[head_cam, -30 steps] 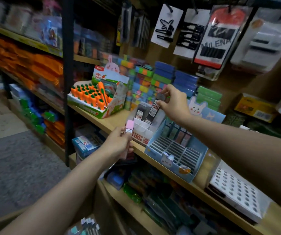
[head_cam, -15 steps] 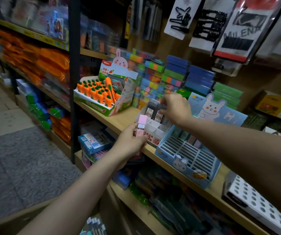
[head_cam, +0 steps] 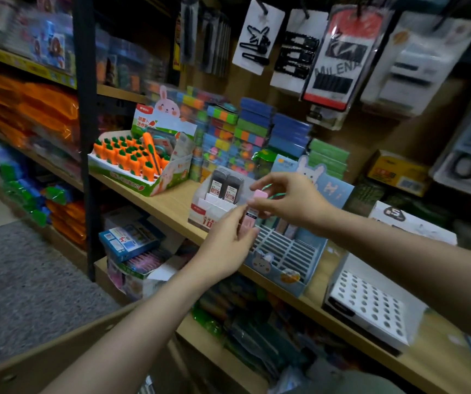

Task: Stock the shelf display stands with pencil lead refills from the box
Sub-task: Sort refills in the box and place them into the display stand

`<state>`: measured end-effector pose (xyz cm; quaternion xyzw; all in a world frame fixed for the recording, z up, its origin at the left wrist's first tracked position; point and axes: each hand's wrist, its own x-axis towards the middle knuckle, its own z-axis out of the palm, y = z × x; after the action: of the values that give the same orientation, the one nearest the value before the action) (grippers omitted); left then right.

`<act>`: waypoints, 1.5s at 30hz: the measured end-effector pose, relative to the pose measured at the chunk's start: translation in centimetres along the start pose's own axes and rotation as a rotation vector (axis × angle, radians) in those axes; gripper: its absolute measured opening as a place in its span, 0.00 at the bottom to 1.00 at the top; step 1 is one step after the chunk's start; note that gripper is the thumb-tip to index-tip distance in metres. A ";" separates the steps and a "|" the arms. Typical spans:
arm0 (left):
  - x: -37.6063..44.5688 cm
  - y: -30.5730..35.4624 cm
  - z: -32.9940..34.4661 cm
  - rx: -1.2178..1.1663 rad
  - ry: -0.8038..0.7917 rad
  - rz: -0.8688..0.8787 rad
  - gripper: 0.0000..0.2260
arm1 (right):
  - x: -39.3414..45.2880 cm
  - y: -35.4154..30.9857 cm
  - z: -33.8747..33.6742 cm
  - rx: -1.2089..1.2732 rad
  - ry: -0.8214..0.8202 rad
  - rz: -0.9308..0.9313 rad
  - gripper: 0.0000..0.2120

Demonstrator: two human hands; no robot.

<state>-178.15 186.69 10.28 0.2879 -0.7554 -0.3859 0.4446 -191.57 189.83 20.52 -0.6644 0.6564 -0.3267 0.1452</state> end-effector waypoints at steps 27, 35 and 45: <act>-3.9 -4.7 2.1 0.635 -0.240 0.198 0.28 | 1.4 6.9 -3.5 -0.494 0.259 -0.118 0.10; -3.8 -4.6 1.9 0.616 -0.272 0.185 0.30 | 1.8 8.0 -1.5 -0.405 0.330 -0.044 0.09; -3.8 -5.0 1.9 0.614 -0.288 0.197 0.31 | -0.1 8.5 -0.4 -0.603 0.354 -0.082 0.20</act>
<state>-177.71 187.56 3.79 0.2767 -0.9152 -0.1325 0.2612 -198.42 189.17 15.46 -0.6362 0.7111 -0.2338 -0.1867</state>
